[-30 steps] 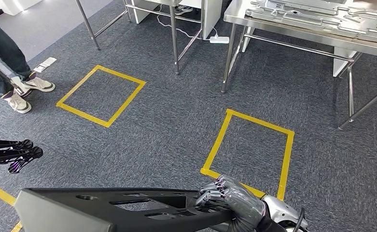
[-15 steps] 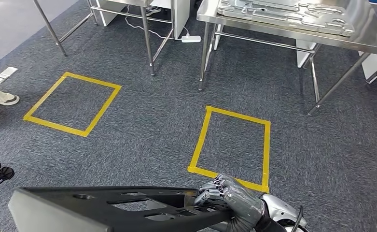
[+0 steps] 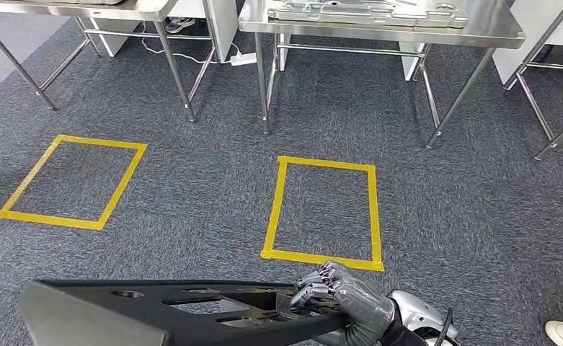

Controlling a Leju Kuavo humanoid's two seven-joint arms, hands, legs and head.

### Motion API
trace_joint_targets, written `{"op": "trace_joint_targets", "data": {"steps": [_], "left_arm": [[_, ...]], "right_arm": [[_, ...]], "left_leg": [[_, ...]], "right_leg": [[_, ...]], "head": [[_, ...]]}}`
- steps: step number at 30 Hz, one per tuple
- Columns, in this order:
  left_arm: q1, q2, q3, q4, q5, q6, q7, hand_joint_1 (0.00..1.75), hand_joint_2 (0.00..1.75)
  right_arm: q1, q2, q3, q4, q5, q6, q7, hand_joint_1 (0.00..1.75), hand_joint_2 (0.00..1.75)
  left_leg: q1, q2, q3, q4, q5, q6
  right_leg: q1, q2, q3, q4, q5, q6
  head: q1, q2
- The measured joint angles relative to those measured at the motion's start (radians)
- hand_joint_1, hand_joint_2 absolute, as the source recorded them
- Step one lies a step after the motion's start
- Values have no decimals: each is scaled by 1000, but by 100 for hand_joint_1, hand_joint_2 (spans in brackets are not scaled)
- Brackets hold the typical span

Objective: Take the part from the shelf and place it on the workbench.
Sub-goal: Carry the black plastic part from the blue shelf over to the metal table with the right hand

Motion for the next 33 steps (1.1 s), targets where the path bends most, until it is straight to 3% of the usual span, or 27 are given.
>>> {"op": "trace_joint_targets", "data": {"steps": [1, 2, 3, 4, 5, 7, 8, 10, 12, 14, 16, 17, 18, 21, 23, 27, 33], "left_arm": [[2, 0, 0, 0, 0, 0, 0, 0, 175], [3, 0, 0, 0, 0, 0, 0, 0, 175], [3, 0, 0, 0, 0, -1, 0, 0, 175], [3, 0, 0, 0, 0, -1, 0, 0, 175], [3, 0, 0, 0, 0, -1, 0, 0, 175], [4, 0, 0, 0, 0, -1, -1, 0, 175], [5, 0, 0, 1, 0, -1, -1, 0, 175], [4, 0, 0, 1, 0, -2, -3, 0, 175], [2, 0, 0, 1, 0, -2, -4, 0, 175], [3, 0, 0, 1, 0, -2, -4, 0, 175], [5, 0, 0, 2, 0, -3, -3, 0, 175], [5, 0, 0, 2, 0, -3, -3, 0, 175], [4, 0, 0, 2, 0, -3, -3, 0, 175], [0, 0, 0, 2, 0, -3, -3, 0, 175], [-2, 0, 0, 2, 0, -4, -3, 0, 175], [-2, 1, 0, 2, 0, -6, -3, 0, 175], [-2, 1, 0, 2, -2, -9, -3, 0, 175]], "right_arm": [[1, 0, 0, 0, 0, 0, 0, 175, 175], [2, 0, 0, 0, 0, 0, 0, 175, 175], [3, 0, 1, 0, 0, 0, 0, 175, 175], [3, 0, 1, 0, 0, 0, 0, 175, 175], [3, 0, 1, 0, 0, 0, 0, 175, 175], [2, 0, 0, 0, 0, 0, 0, 175, 175], [3, 0, 0, 0, 0, 0, 0, 175, 175], [4, 0, 0, 0, 0, 0, 0, 175, 175], [4, 0, 0, 0, 0, 0, 0, 175, 175], [2, 1, -1, 0, 0, 0, 0, 175, 175], [3, 1, -1, 1, 0, 0, 0, 175, 175], [4, 1, -1, 1, 0, 0, 0, 175, 175], [6, 1, -1, 1, 0, 0, 0, 175, 175], [6, 1, -1, 2, -1, 0, -3, 175, 175], [7, 1, -1, 2, -1, -1, -8, 175, 175], [9, 2, -1, 2, 2, -2, -14, 175, 175], [9, 2, 0, 2, 3, -3, -18, 175, 175]], "left_leg": [[0, -2, -26, 48, -10, 0], [1, -2, -38, 62, -1, 0], [2, -3, -30, 34, 29, 0], [4, -12, -7, -28, 71, 0], [7, -34, 20, -97, 107, 0], [13, -76, 56, -192, 142, 2], [13, -87, 60, -206, 141, 5], [10, -70, 61, -211, 141, 18], [12, -48, 63, -215, 143, 30], [12, -22, 65, -216, 141, 37], [11, 6, 65, -216, 139, 40], [11, 16, 66, -216, 137, 41], [11, 25, 67, -216, 135, 39], [9, 39, 75, -216, 129, 30], [4, 42, 77, -217, 125, 24], [-1, 39, 88, -229, 128, 30], [-1, 39, 100, -246, 133, 17]], "right_leg": [[0, 11, 1, 0, -1, -1], [0, 22, 2, 1, -1, -1], [-1, 33, 4, 2, -2, 0], [-3, 45, 6, 4, -4, 3], [-4, 56, 6, 7, -7, 7], [-4, 76, 0, 16, -11, 19], [-4, 85, -4, 18, -10, 25], [-9, 101, -9, 16, -7, 36], [-8, 75, -24, 42, -24, 44], [-6, 31, -73, 138, -74, 47], [-8, 16, -132, 251, -115, 50], [-8, 13, -144, 272, -112, 50], [-8, 11, -138, 258, -93, 50], [-4, -3, -47, 79, -11, 46], [-1, -11, -15, 16, -2, 44], [-2, -11, -9, 10, -4, 41], [-1, -11, -4, 11, -9, 33]], "head": [[0, 0], [0, 0], [0, 0], [0, 0], [0, 0], [0, 0], [0, 0], [1, 0], [3, 0], [5, 0], [5, 0], [5, 0], [5, 0], [5, 0], [4, 0], [3, 0], [3, 0]]}}
